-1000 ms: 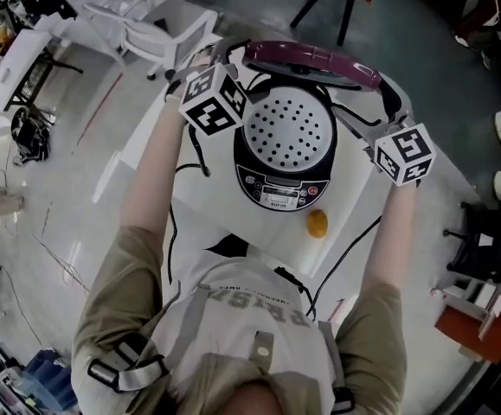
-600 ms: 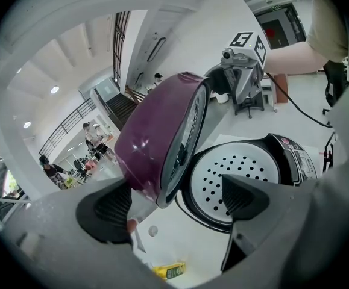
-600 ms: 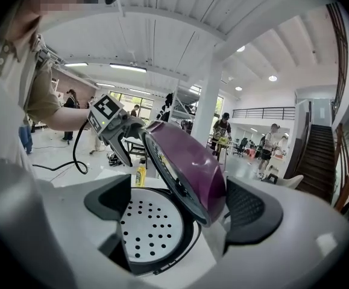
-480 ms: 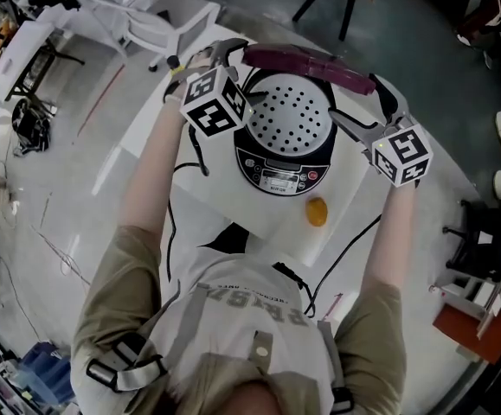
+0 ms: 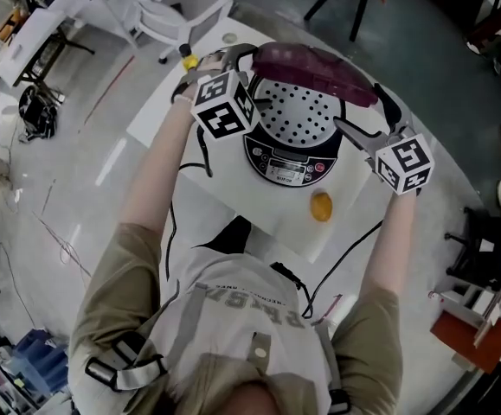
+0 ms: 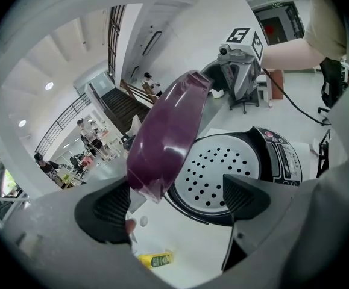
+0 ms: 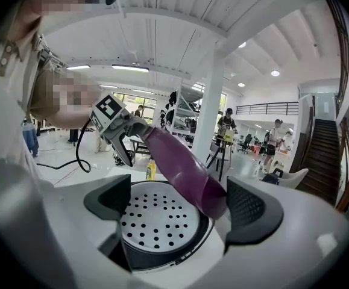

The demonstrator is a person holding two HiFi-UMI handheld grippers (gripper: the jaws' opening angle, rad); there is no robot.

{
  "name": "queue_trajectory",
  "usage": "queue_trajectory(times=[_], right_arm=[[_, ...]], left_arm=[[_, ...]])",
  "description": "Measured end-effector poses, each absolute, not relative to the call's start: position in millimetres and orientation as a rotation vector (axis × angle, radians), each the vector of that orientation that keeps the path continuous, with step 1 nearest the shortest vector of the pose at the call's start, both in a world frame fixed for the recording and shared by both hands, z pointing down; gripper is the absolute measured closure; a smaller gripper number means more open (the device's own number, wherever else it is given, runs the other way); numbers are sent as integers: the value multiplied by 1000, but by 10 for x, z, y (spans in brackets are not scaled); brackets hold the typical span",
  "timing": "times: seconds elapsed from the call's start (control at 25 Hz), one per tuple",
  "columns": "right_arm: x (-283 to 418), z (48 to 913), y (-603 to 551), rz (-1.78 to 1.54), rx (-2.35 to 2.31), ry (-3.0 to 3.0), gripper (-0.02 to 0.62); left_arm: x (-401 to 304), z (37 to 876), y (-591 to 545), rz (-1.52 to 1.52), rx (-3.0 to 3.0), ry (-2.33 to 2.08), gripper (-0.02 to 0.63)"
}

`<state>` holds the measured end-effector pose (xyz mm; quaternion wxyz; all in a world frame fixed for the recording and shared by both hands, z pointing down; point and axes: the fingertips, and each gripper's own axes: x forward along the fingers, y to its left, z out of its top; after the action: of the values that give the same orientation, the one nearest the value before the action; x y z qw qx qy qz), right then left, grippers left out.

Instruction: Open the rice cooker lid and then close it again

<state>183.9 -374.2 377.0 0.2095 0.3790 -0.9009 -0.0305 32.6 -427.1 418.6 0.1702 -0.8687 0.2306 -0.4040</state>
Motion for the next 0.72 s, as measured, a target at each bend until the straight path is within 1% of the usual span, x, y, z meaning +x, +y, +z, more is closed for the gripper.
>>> queue_trajectory(times=[0.36,0.72], right_arm=[[1793,3954,-3558,-67,1020,-2482,123],[1765,4170,-3372,-22,978,-2468,123]], left_arm=[[278,4355,-4071,-1182,-2475,631,114],[240,4572,-3852,-1248,-2469,589,91]])
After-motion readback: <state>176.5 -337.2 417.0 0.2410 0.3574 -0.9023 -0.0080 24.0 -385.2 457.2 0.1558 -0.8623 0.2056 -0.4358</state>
